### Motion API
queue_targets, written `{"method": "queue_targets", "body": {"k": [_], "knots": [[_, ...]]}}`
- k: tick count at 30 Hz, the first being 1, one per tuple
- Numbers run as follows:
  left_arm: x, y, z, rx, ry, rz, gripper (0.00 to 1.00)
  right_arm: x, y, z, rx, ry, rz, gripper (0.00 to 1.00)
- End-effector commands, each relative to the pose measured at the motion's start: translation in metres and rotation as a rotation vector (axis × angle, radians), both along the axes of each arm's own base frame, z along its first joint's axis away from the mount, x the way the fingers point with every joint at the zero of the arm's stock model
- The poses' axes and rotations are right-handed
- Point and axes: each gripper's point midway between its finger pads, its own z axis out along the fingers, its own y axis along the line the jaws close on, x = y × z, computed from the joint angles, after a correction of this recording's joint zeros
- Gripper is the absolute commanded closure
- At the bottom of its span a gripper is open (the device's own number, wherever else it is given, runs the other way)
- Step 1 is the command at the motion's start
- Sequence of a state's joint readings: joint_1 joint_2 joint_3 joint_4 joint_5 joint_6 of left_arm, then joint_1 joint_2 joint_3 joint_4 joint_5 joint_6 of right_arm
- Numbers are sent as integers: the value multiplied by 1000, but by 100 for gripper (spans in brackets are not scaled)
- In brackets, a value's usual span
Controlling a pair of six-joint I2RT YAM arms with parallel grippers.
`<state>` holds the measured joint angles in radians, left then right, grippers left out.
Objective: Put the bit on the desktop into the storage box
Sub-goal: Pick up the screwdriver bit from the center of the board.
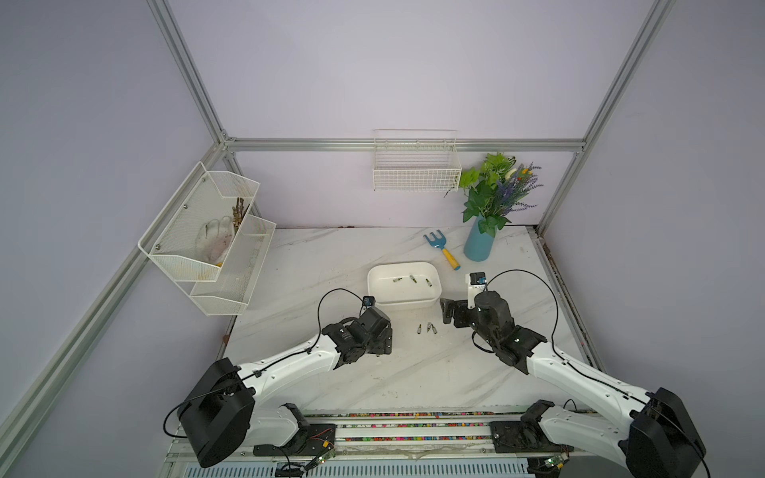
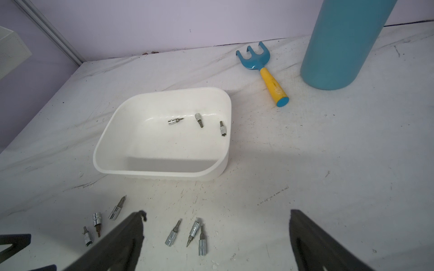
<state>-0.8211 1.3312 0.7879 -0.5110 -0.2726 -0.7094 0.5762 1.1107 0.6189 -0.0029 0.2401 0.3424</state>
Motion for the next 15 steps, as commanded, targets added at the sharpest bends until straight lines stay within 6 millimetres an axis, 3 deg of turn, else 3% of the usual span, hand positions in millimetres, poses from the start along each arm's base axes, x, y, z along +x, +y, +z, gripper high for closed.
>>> {"method": "queue_targets", "body": {"k": [1,6,15], "knots": [[-6,-8,-5,14,38,19,16,6,-7,11,30,-49,-55,0],[-12,-15,-27,72,89,8,27,5,-18,13,21,-74,-101,0],[-13,-13,-39,112,106,19,42,1,-28,22,39,-123,-136,0]]}}
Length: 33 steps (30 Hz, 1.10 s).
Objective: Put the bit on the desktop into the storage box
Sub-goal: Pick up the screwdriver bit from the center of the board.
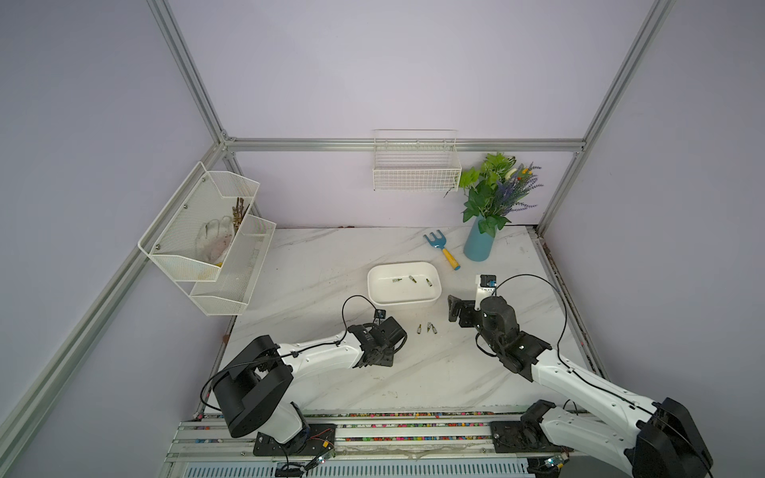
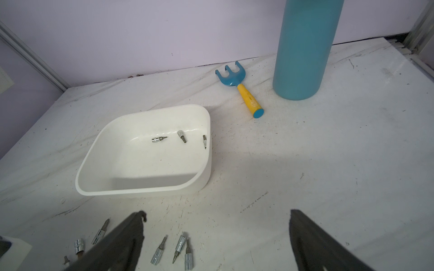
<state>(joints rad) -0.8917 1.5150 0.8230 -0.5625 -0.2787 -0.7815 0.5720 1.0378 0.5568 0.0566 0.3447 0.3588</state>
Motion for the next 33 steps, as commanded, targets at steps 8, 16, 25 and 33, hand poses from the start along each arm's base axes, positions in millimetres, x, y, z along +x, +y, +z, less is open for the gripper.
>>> {"method": "queue_targets", "body": {"k": [8,16,25,33], "knots": [[8,3,1,29,-32,43,51,2,-5,11,26,-46,-26,0],[10,2,-3,52,-22,37,57,1,-5,9,25,-44,-27,0],[7,7,-8,60,-4,41,69,1,-5,9,25,-45,-27,0],[5,13,-13,64,18,44,73,1,-5,11,29,-50,-25,0]]}}
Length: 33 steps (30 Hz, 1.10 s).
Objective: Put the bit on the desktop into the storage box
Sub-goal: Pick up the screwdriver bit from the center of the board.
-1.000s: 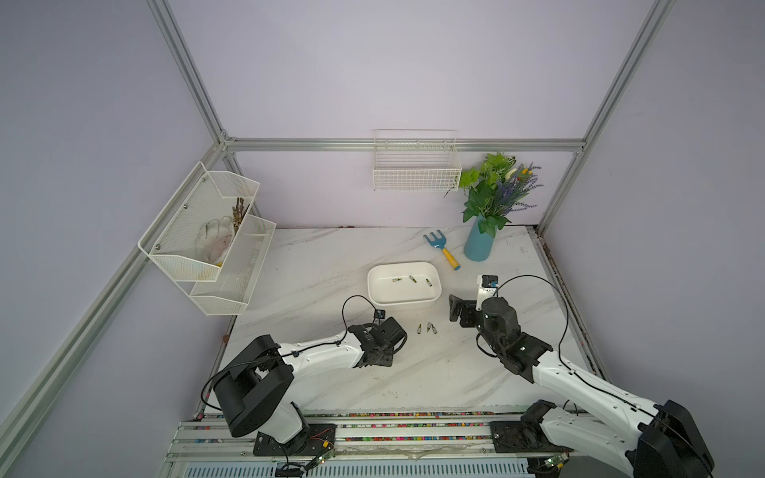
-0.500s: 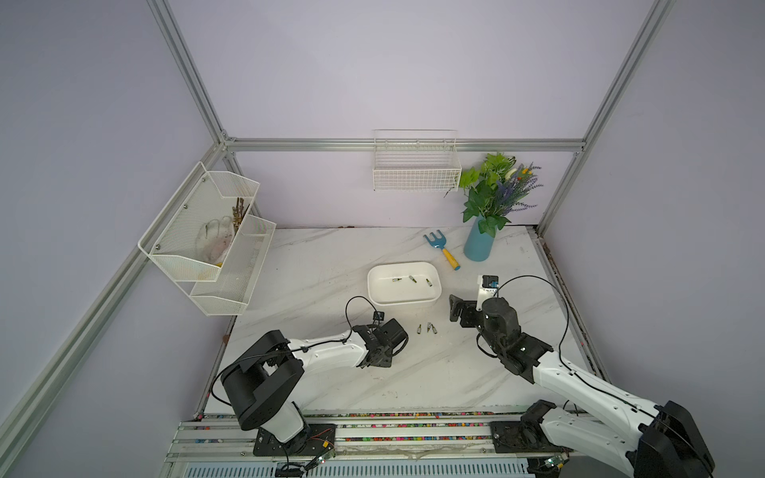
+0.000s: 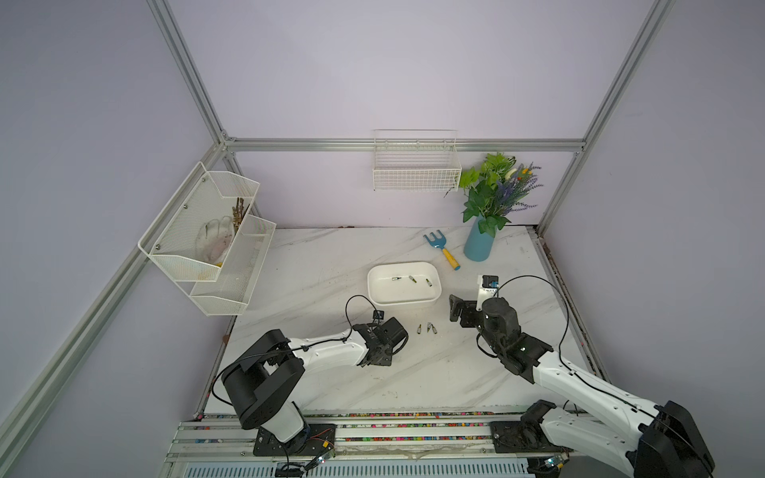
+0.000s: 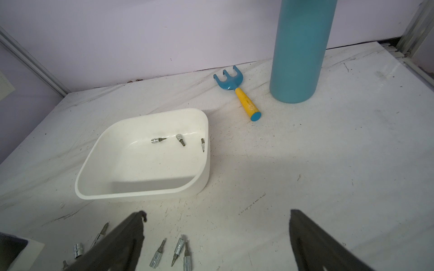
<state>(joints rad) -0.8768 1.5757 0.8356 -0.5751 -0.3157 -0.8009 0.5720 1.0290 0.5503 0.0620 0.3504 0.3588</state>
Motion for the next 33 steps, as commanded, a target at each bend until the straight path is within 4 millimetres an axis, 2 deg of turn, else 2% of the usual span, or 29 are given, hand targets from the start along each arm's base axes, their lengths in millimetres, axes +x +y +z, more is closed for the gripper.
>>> {"method": "queue_targets", "body": {"k": [1,22,29,33], "knots": [[-1,3,-1,3,12,1,73,1,-4,9,26,-41,-20,0],[-9,8,-15,8,88,-6,84,1,-4,9,26,-45,-22,1],[-10,1,-3,-33,87,-22,87,1,-4,9,26,-44,-20,1],[-8,-8,13,-86,64,-47,87,1,-5,10,26,-47,-22,1]]}}
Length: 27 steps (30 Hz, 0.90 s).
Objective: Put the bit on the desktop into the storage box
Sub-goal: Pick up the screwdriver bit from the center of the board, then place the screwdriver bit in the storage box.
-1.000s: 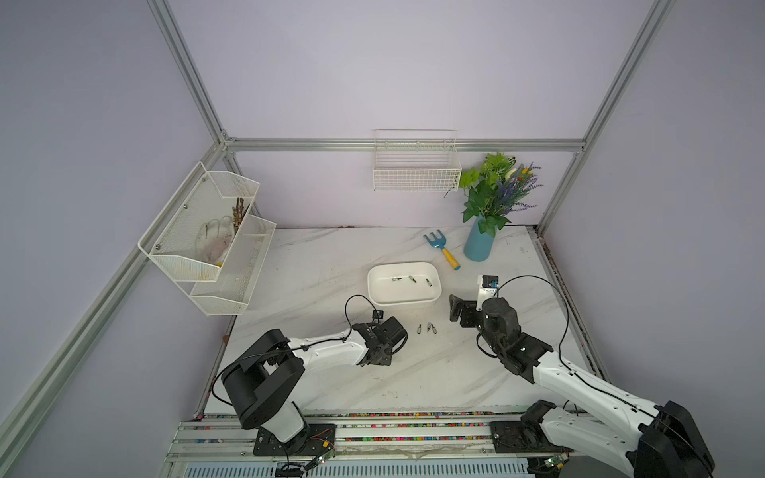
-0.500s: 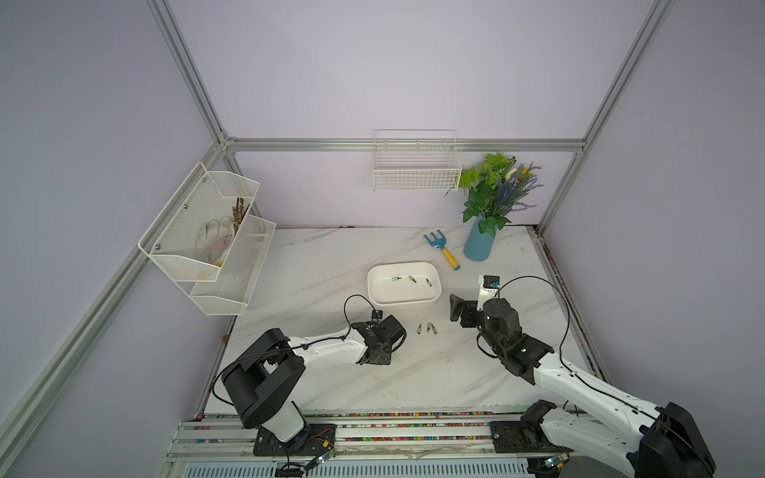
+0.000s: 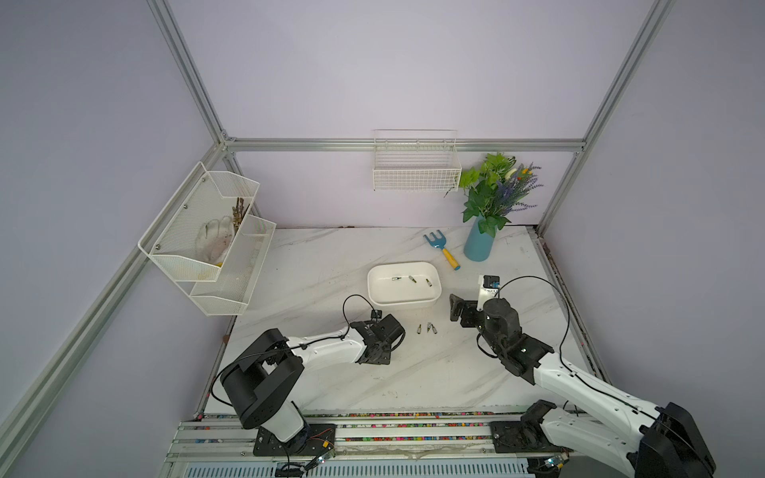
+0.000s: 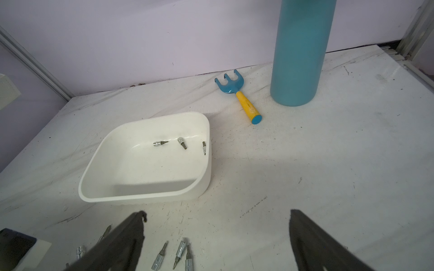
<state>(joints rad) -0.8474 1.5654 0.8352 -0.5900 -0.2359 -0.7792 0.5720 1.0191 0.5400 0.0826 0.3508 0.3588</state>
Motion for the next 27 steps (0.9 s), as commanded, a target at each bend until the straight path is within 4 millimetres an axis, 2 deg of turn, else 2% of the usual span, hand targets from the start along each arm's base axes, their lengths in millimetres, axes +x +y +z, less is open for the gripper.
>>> {"method": "queue_targets", "body": {"k": [1,5,9,14,18,22,27], "knots": [[-2,-10,19,-64,-6,-40,87,1,-4,7,15,-30,-22,1],[5,-19,41,-115,-52,-61,87,1,-4,7,15,-30,-22,1],[21,-30,71,-148,-134,-86,87,1,-4,7,15,-31,-21,1],[58,-42,110,-169,-248,-110,87,1,-5,6,15,-30,-21,1],[91,-47,132,-186,-325,-113,87,1,-5,7,16,-33,-23,1],[132,-47,144,-209,-400,-93,87,1,-4,7,17,-32,-20,1],[177,-43,141,-207,-445,-69,87,1,-4,5,14,-30,-20,1]]}}
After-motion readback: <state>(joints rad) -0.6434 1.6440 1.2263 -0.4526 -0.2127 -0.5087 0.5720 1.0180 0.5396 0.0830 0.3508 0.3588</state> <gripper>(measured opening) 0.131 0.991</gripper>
